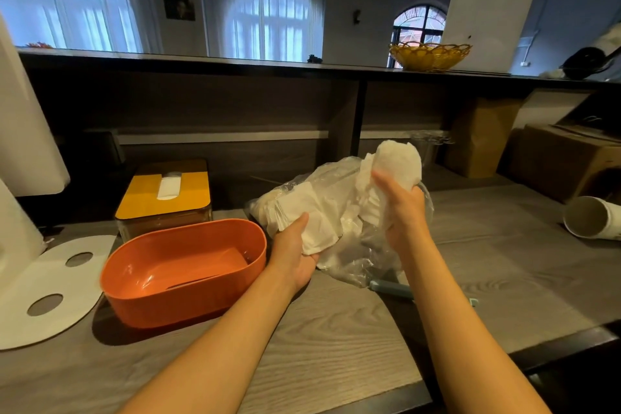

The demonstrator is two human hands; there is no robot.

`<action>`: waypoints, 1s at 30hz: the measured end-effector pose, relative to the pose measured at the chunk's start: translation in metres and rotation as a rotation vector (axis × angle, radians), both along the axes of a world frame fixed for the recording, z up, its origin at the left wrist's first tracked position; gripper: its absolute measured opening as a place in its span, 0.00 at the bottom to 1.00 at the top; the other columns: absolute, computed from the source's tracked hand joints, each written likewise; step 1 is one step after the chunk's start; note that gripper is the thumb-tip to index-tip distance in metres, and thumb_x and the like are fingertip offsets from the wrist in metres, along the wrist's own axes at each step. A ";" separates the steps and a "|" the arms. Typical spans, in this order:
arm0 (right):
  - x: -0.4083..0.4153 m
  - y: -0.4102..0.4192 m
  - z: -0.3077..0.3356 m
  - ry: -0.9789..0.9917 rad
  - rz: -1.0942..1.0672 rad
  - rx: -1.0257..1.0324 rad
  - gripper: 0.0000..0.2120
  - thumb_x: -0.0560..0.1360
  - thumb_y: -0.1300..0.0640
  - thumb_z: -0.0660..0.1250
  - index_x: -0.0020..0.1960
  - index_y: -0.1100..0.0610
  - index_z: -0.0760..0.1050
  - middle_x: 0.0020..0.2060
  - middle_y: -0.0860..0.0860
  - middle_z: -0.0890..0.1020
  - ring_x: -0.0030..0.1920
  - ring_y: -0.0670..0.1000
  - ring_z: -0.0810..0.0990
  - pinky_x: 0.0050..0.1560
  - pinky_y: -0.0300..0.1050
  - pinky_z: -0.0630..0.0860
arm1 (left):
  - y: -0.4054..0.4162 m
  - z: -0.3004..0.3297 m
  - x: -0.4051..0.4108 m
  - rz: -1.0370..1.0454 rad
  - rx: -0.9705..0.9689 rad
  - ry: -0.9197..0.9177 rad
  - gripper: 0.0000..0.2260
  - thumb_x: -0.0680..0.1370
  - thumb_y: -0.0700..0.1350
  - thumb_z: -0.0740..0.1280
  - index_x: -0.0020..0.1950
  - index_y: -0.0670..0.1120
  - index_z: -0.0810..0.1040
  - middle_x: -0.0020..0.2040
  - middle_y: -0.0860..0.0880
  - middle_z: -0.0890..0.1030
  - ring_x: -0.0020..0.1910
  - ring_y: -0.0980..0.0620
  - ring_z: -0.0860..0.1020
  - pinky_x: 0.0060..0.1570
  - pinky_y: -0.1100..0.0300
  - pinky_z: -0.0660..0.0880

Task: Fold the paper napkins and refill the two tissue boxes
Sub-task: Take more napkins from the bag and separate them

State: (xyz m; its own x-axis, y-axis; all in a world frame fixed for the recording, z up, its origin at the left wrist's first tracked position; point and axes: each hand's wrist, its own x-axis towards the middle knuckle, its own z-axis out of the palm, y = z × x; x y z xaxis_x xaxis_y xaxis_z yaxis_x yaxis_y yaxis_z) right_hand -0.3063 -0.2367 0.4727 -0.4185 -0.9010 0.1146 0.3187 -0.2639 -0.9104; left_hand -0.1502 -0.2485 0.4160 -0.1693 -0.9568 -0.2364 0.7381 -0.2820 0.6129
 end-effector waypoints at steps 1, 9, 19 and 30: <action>0.000 0.003 0.002 -0.049 0.038 -0.045 0.25 0.72 0.57 0.75 0.67 0.59 0.72 0.56 0.54 0.82 0.55 0.54 0.84 0.52 0.50 0.82 | 0.000 0.000 0.000 0.004 0.008 0.011 0.16 0.83 0.41 0.64 0.71 0.43 0.73 0.65 0.38 0.79 0.62 0.37 0.79 0.63 0.38 0.75; -0.012 0.018 0.007 -0.462 0.540 -0.245 0.18 0.72 0.52 0.69 0.59 0.58 0.76 0.44 0.54 0.84 0.44 0.51 0.85 0.39 0.45 0.83 | 0.007 0.006 0.001 0.007 0.016 0.045 0.11 0.83 0.45 0.63 0.65 0.46 0.75 0.61 0.40 0.81 0.57 0.39 0.80 0.57 0.42 0.77; -0.009 -0.001 -0.003 0.084 0.396 0.111 0.16 0.76 0.57 0.70 0.62 0.61 0.77 0.50 0.58 0.84 0.47 0.56 0.85 0.46 0.50 0.82 | 0.013 0.004 0.005 -0.270 -0.162 -0.134 0.17 0.81 0.55 0.63 0.62 0.47 0.81 0.58 0.40 0.84 0.57 0.41 0.82 0.59 0.44 0.76; -0.017 -0.011 -0.009 0.001 -0.004 0.150 0.28 0.71 0.54 0.77 0.67 0.59 0.72 0.54 0.57 0.83 0.50 0.57 0.85 0.42 0.49 0.82 | 0.012 0.000 0.010 -0.238 -0.255 -0.057 0.19 0.73 0.44 0.71 0.64 0.44 0.79 0.59 0.40 0.83 0.59 0.39 0.82 0.65 0.36 0.73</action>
State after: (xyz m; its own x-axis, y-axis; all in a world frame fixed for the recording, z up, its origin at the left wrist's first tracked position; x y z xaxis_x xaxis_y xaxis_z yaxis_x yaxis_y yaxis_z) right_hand -0.3231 -0.2480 0.4634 -0.4222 -0.9062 -0.0208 0.3166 -0.1260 -0.9402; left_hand -0.1405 -0.2367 0.4165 -0.3877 -0.9217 -0.0099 0.6330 -0.2740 0.7240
